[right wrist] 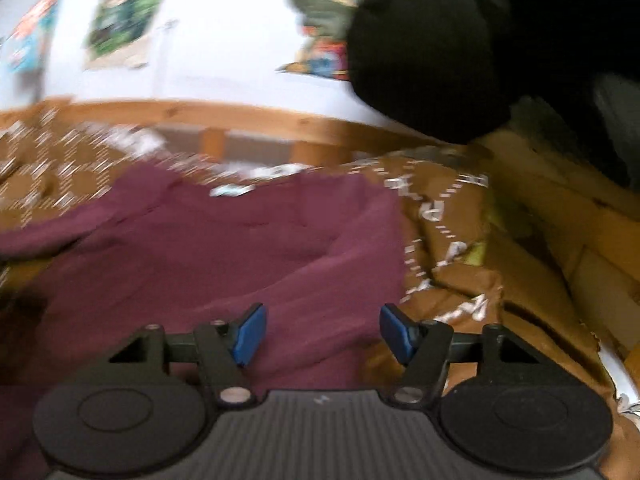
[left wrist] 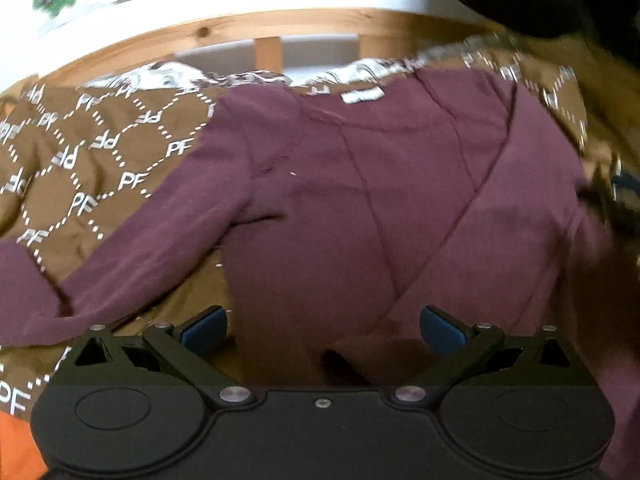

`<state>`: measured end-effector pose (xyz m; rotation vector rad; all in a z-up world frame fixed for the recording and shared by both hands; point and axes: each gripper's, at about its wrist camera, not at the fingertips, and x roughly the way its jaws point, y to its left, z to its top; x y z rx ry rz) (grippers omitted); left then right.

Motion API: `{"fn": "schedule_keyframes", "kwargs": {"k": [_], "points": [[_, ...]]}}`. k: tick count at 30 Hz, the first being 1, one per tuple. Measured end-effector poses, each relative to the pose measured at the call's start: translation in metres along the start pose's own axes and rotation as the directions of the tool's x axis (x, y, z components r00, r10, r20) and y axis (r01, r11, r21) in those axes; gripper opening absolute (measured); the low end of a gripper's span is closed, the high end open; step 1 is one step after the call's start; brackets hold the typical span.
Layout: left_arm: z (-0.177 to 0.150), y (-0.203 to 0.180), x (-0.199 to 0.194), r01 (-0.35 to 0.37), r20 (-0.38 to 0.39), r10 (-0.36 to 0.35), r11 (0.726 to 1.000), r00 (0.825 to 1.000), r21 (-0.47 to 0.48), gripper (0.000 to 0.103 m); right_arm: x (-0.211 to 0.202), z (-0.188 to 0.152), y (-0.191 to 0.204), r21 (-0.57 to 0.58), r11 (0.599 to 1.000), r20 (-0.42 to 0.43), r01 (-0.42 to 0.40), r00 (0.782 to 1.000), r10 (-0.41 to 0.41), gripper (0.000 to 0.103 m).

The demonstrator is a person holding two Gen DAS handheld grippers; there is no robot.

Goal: Fold small clothes

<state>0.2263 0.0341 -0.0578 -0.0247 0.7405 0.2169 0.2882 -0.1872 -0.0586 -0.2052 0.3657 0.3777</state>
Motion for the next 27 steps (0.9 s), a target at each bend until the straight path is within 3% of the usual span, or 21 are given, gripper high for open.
{"fn": "schedule_keyframes", "kwargs": {"k": [3, 5, 8, 10, 13, 17, 20, 23, 27], "points": [[-0.004, -0.004, 0.007, -0.010, -0.006, 0.011, 0.999, 1.000, 0.037, 0.102, 0.033, 0.005, -0.027, 0.094, 0.996, -0.019, 0.011, 1.000, -0.010, 0.067], [-0.006, 0.000, 0.012, 0.008, -0.014, -0.008, 1.000, 1.000, 0.017, 0.102, 0.055, 0.000, -0.041, 0.133, 0.991, -0.070, 0.027, 0.997, -0.018, 0.055], [-0.010, 0.009, 0.020, 0.019, -0.042, -0.021, 0.999, 0.999, -0.050, 0.102, 0.076, -0.006, -0.064, 0.239, 0.971, -0.108, -0.014, 0.993, 0.041, 0.037], [-0.011, 0.013, 0.024, 0.024, -0.047, -0.028, 0.997, 0.998, -0.075, 0.102, 0.073, -0.007, -0.069, 0.261, 0.964, -0.090, -0.038, 0.994, 0.063, 0.013], [-0.013, 0.012, 0.026, 0.050, -0.050, -0.054, 0.995, 0.997, -0.083, 0.102, 0.059, -0.003, -0.075, 0.282, 0.959, -0.051, 0.003, 0.999, 0.012, 0.011], [-0.015, 0.005, 0.027, 0.041, -0.059, -0.043, 0.999, 0.997, -0.024, 0.102, 0.065, -0.009, -0.082, 0.314, 0.948, -0.101, 0.046, 0.995, -0.014, 0.011], [-0.016, 0.006, 0.025, 0.042, -0.060, -0.044, 0.999, 0.997, -0.031, 0.102, 0.065, -0.008, -0.078, 0.290, 0.955, -0.109, 0.058, 0.994, -0.027, 0.013], [-0.015, 0.017, 0.016, 0.065, -0.052, -0.070, 0.994, 0.996, -0.086, 0.102, 0.057, -0.003, -0.073, 0.276, 0.959, -0.111, 0.059, 0.993, -0.029, 0.024], [-0.017, 0.044, -0.007, 0.138, 0.023, -0.137, 0.966, 0.990, -0.220, 0.102, 0.035, -0.001, -0.065, 0.250, 0.968, -0.116, 0.031, 0.993, -0.002, 0.043]]}}
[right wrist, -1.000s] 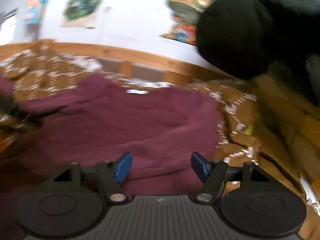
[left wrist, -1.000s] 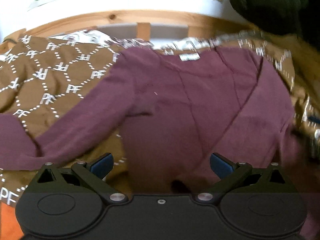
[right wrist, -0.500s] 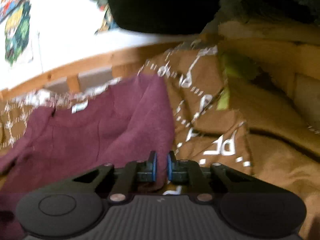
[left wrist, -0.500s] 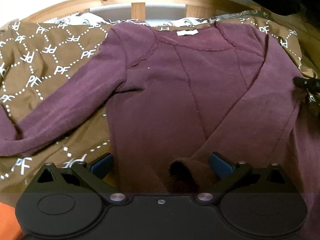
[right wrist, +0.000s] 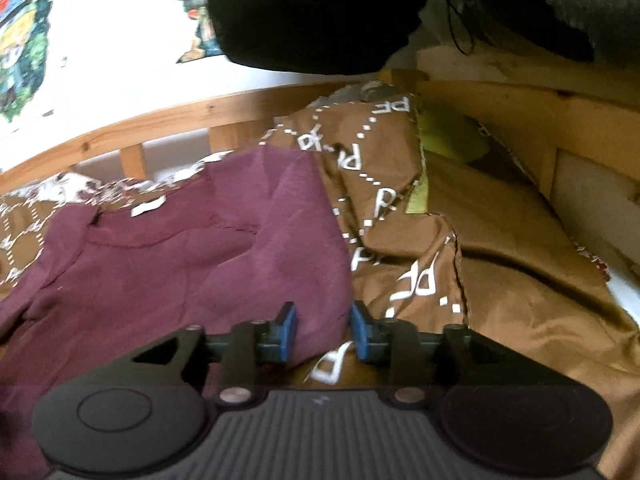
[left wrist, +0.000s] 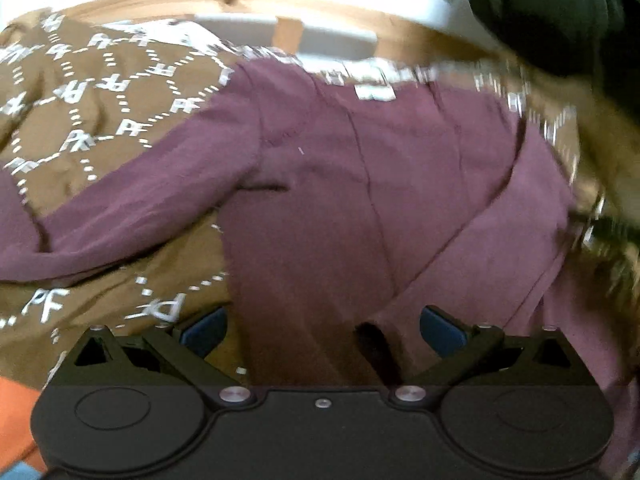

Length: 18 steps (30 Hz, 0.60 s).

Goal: Fold small clothes

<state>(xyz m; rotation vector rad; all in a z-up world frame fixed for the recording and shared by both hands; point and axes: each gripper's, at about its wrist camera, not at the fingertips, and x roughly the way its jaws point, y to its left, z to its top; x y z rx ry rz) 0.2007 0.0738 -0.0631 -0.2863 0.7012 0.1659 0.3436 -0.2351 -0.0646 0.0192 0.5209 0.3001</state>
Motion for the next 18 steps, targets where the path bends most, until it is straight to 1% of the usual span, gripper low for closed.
{"fn": "schedule_keyframes", "kwargs": {"k": [1, 2, 4, 6, 8, 10, 11, 13, 14, 15, 17, 18], "points": [[0.002, 0.003, -0.007, -0.013, 0.014, 0.013, 1.000, 1.000, -0.013, 0.102, -0.007, 0.000, 0.004, -0.014, 1.000, -0.002, -0.010, 1.000, 0.010, 0.049], [0.004, 0.007, -0.014, -0.030, 0.028, 0.030, 0.999, 0.999, -0.021, 0.102, -0.014, -0.002, 0.009, -0.028, 0.999, -0.003, -0.022, 1.000, 0.022, 0.052], [0.007, 0.018, -0.032, -0.059, 0.059, 0.062, 0.998, 0.996, -0.038, 0.102, -0.028, -0.004, 0.018, -0.047, 0.998, -0.003, -0.048, 0.999, 0.048, 0.067], [0.009, 0.032, -0.051, -0.114, 0.089, 0.119, 0.992, 0.989, -0.056, 0.102, -0.042, -0.008, 0.029, -0.060, 0.995, -0.003, -0.077, 0.997, 0.077, 0.074], [0.009, 0.049, -0.070, -0.194, 0.115, 0.201, 0.979, 0.973, -0.068, 0.102, -0.056, -0.013, 0.041, -0.071, 0.991, -0.010, -0.116, 0.993, 0.115, 0.081], [0.007, 0.071, -0.089, -0.261, 0.139, 0.274, 0.960, 0.952, -0.104, 0.102, -0.068, -0.019, 0.052, -0.075, 0.986, -0.011, -0.150, 0.989, 0.149, 0.091], [0.006, 0.084, -0.096, -0.291, 0.140, 0.308, 0.948, 0.941, -0.131, 0.102, -0.073, -0.022, 0.058, -0.076, 0.984, -0.008, -0.162, 0.987, 0.162, 0.092], [0.005, 0.110, -0.104, -0.346, 0.116, 0.374, 0.916, 0.920, -0.202, 0.102, -0.082, -0.027, 0.068, -0.070, 0.979, -0.012, -0.190, 0.982, 0.189, 0.099], [0.005, 0.123, -0.107, -0.366, 0.100, 0.399, 0.898, 0.911, -0.246, 0.102, -0.086, -0.030, 0.073, -0.066, 0.976, -0.016, -0.205, 0.979, 0.205, 0.100], [0.006, 0.133, -0.109, -0.372, 0.096, 0.411, 0.886, 0.907, -0.278, 0.102, -0.089, -0.032, 0.077, -0.065, 0.974, -0.019, -0.216, 0.976, 0.215, 0.102], [0.010, 0.148, -0.114, -0.372, 0.113, 0.424, 0.872, 0.899, -0.317, 0.102, -0.096, -0.038, 0.087, -0.067, 0.972, -0.027, -0.224, 0.975, 0.222, 0.103], [0.013, 0.155, -0.114, -0.378, 0.128, 0.437, 0.865, 0.890, -0.330, 0.102, -0.100, -0.041, 0.090, -0.064, 0.971, -0.031, -0.229, 0.973, 0.228, 0.103]]}}
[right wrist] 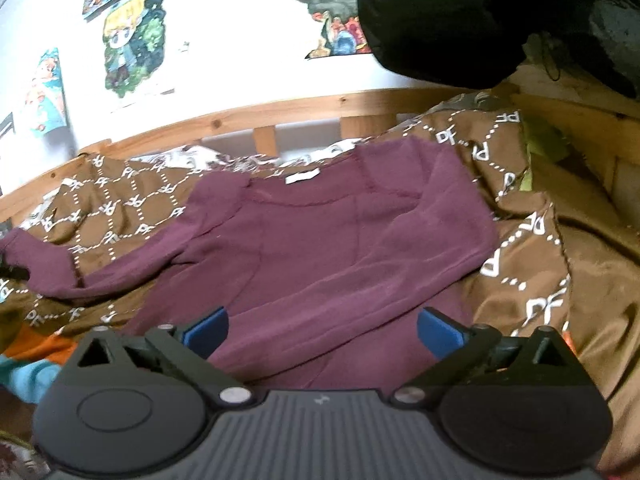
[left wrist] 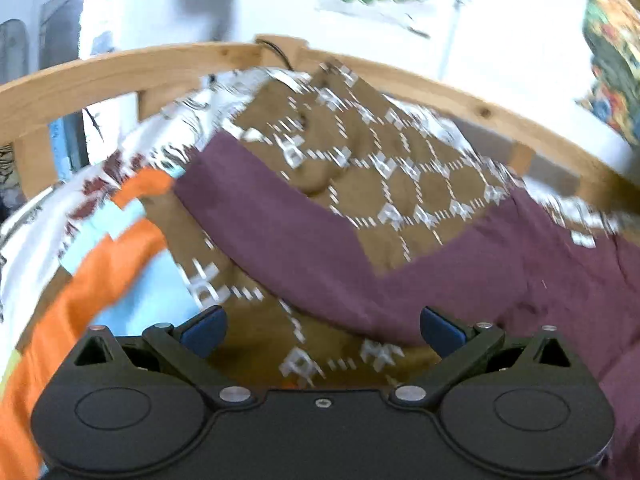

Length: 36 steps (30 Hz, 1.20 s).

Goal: Fold small clothes

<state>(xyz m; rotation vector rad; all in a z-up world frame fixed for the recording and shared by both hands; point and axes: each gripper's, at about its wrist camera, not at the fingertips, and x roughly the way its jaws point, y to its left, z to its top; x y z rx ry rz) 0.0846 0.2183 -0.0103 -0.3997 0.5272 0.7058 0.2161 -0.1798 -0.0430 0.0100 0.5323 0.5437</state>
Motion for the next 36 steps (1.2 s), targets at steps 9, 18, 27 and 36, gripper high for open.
{"fn": "schedule_keyframes", "kwargs": {"k": [9, 18, 27, 36], "points": [[0.038, 0.030, 0.040, -0.238, 0.098, 0.250, 0.964, 0.963, -0.121, 0.061, -0.027, -0.024, 0.022, 0.050, 0.999, 0.002, -0.002, 1.000, 0.002, 0.103], [0.032, 0.038, -0.010, -0.192, 0.272, 0.235, 0.965, 0.933, -0.177, 0.007, -0.018, -0.035, 0.021, 0.060, 0.998, -0.011, -0.031, 0.999, 0.032, 0.103], [0.027, 0.023, -0.042, -0.162, 0.346, 0.221, 0.968, 0.912, -0.191, 0.007, -0.017, -0.039, 0.010, 0.112, 0.993, -0.022, -0.045, 0.999, 0.047, 0.103], [0.081, -0.088, -0.052, 0.259, 0.449, -0.275, 0.961, 0.850, 0.099, 0.007, -0.024, -0.036, 0.002, 0.135, 0.990, 0.010, -0.035, 0.999, 0.034, 0.103]]}}
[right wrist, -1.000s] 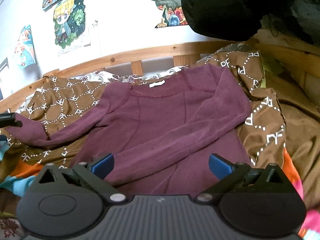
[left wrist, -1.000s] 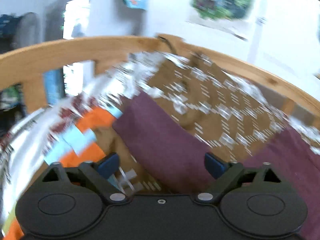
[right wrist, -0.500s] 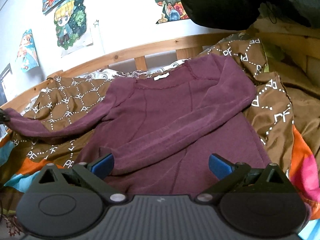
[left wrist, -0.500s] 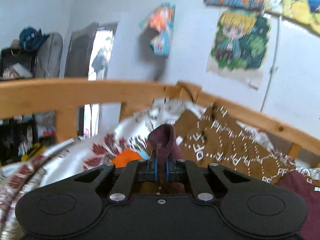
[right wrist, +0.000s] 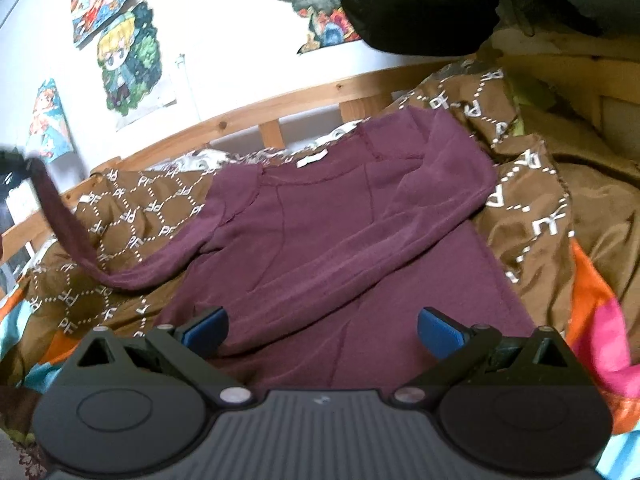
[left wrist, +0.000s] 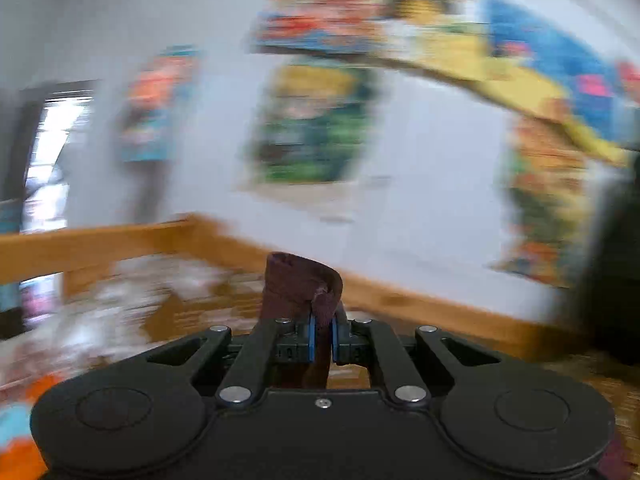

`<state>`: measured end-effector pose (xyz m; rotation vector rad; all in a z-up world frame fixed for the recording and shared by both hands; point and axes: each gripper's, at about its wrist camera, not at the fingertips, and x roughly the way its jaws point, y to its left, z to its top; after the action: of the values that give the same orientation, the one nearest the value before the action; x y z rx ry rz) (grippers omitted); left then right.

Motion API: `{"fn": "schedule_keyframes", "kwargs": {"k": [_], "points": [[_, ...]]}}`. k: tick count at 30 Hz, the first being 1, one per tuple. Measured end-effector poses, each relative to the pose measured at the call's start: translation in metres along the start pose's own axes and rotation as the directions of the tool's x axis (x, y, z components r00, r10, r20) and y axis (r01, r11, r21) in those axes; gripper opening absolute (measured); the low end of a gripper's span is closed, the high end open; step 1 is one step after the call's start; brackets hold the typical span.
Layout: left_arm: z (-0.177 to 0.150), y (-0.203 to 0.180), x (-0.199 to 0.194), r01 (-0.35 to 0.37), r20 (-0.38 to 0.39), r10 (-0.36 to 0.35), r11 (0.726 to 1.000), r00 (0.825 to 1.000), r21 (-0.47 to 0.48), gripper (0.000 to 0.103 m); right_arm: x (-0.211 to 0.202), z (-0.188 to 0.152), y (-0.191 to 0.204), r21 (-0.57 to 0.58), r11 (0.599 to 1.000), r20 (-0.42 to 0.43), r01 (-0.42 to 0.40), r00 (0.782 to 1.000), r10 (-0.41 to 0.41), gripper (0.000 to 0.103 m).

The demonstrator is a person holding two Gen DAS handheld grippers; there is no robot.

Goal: Fold small clothes

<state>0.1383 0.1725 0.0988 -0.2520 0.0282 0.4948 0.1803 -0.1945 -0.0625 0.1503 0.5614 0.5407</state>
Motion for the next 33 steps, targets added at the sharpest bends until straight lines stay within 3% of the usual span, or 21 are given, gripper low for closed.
{"fn": "schedule_keyframes", "kwargs": {"k": [2, 3, 6, 9, 13, 16, 22, 25, 27, 30, 32, 33], "points": [[0.004, -0.033, 0.004, 0.140, -0.014, -0.140, 0.990, 0.990, 0.034, 0.007, -0.003, 0.002, -0.004, -0.002, 1.000, 0.019, 0.018, 1.000, -0.018, 0.103], [0.004, -0.051, 0.006, 0.212, -0.031, -0.210, 0.976, 0.977, 0.047, 0.007, -0.004, 0.002, -0.006, -0.009, 1.000, 0.029, 0.030, 0.999, -0.029, 0.103], [-0.009, -0.102, 0.009, 0.393, -0.095, -0.385, 0.916, 0.918, 0.083, 0.007, -0.008, 0.006, -0.012, -0.017, 0.997, 0.060, 0.073, 0.996, -0.072, 0.103], [-0.040, -0.143, 0.007, 0.517, -0.183, -0.496, 0.852, 0.849, 0.085, 0.007, -0.011, 0.008, -0.022, 0.001, 0.994, 0.083, 0.112, 0.990, -0.111, 0.103], [-0.091, -0.180, 0.005, 0.615, -0.326, -0.567, 0.787, 0.757, 0.058, 0.007, -0.014, 0.011, -0.036, -0.005, 0.984, 0.120, 0.180, 0.977, -0.178, 0.103], [-0.129, -0.193, 0.001, 0.648, -0.421, -0.572, 0.760, 0.704, 0.050, 0.007, -0.014, 0.011, -0.045, -0.023, 0.971, 0.147, 0.236, 0.962, -0.231, 0.103], [-0.173, -0.204, -0.010, 0.701, -0.535, -0.566, 0.709, 0.627, 0.071, 0.010, -0.012, 0.015, -0.066, 0.028, 0.959, 0.146, 0.282, 0.948, -0.283, 0.103], [-0.178, -0.199, -0.015, 0.705, -0.570, -0.560, 0.708, 0.601, 0.047, 0.031, -0.011, 0.015, -0.074, 0.047, 0.955, 0.143, 0.292, 0.945, -0.296, 0.103], [-0.176, -0.196, -0.014, 0.711, -0.574, -0.574, 0.702, 0.583, 0.021, 0.057, -0.011, 0.015, -0.076, 0.052, 0.953, 0.139, 0.299, 0.943, -0.303, 0.103], [-0.165, -0.188, -0.016, 0.700, -0.560, -0.574, 0.714, 0.598, 0.015, 0.081, -0.010, 0.014, -0.077, 0.062, 0.952, 0.135, 0.298, 0.943, -0.304, 0.103], [-0.153, -0.175, -0.018, 0.686, -0.544, -0.573, 0.728, 0.613, 0.006, 0.088, -0.010, 0.012, -0.076, 0.062, 0.955, 0.138, 0.289, 0.946, -0.295, 0.103], [-0.149, -0.166, -0.019, 0.669, -0.532, -0.564, 0.743, 0.631, 0.006, 0.092, -0.010, 0.012, -0.076, 0.065, 0.959, 0.144, 0.277, 0.948, -0.283, 0.103]]}}
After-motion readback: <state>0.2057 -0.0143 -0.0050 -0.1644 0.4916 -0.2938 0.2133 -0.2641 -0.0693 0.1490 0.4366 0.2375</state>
